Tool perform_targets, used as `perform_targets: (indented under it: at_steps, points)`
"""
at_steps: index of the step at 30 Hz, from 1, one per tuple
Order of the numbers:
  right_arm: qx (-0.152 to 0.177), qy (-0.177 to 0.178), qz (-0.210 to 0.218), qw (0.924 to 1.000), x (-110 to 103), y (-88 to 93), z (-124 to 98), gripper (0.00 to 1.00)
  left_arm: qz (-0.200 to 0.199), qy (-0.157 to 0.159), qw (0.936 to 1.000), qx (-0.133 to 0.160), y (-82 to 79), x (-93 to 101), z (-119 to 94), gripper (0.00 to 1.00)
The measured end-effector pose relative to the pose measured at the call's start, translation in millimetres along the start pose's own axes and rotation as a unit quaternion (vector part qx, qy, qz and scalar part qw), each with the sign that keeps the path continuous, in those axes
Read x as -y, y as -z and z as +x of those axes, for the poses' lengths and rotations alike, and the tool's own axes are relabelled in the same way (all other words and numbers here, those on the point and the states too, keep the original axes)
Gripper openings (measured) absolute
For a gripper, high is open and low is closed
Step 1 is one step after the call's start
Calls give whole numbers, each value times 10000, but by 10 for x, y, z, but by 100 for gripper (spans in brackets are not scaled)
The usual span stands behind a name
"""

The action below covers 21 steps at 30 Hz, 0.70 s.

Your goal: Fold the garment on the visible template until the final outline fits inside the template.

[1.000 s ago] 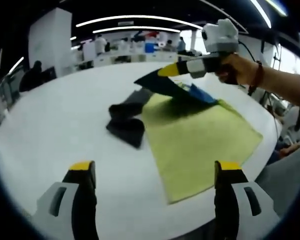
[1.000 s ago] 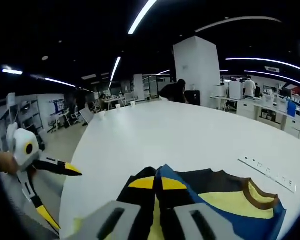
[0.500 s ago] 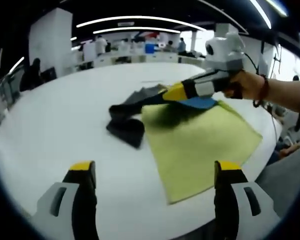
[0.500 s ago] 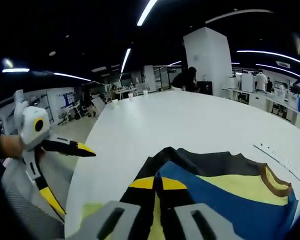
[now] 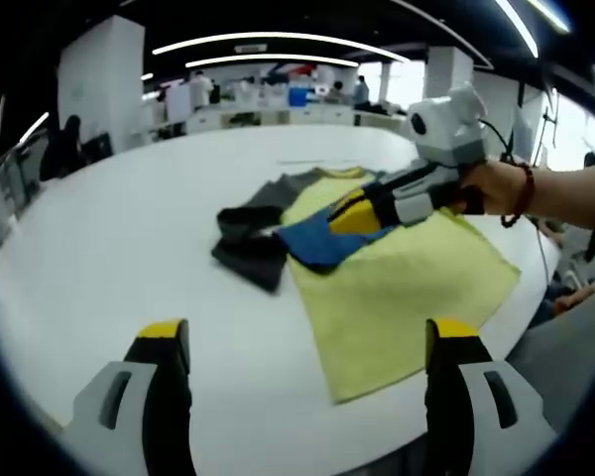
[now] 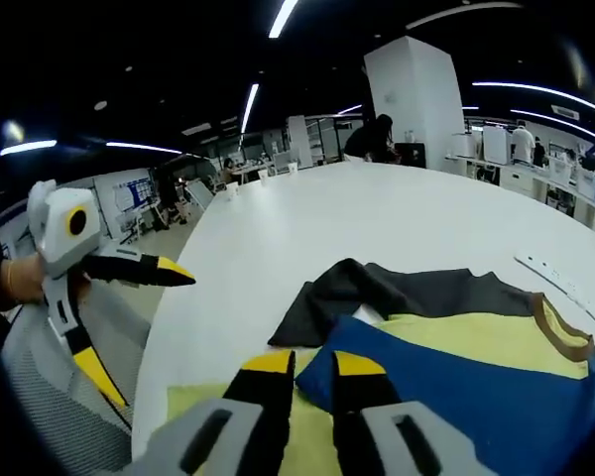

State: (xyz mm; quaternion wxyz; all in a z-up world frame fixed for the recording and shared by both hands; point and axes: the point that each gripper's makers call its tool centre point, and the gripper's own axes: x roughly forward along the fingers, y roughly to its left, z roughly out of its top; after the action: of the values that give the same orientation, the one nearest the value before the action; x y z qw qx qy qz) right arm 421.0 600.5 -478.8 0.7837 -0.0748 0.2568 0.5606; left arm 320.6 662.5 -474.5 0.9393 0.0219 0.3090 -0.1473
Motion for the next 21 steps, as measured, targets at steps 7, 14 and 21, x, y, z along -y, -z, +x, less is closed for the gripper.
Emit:
perform_targets:
  at_steps: [7, 14, 21]
  points:
    - [102, 703, -131, 9974, 380, 27, -312, 31, 11, -13, 10000, 30, -21, 3, 2, 96]
    - [88, 1519, -65, 9883, 846, 147, -682, 42, 27, -7, 10000, 35, -36, 18, 6, 96]
    - [32, 1852, -41, 9827, 1084, 244, -935, 46, 43, 2, 10000, 34, -41, 29, 11, 97]
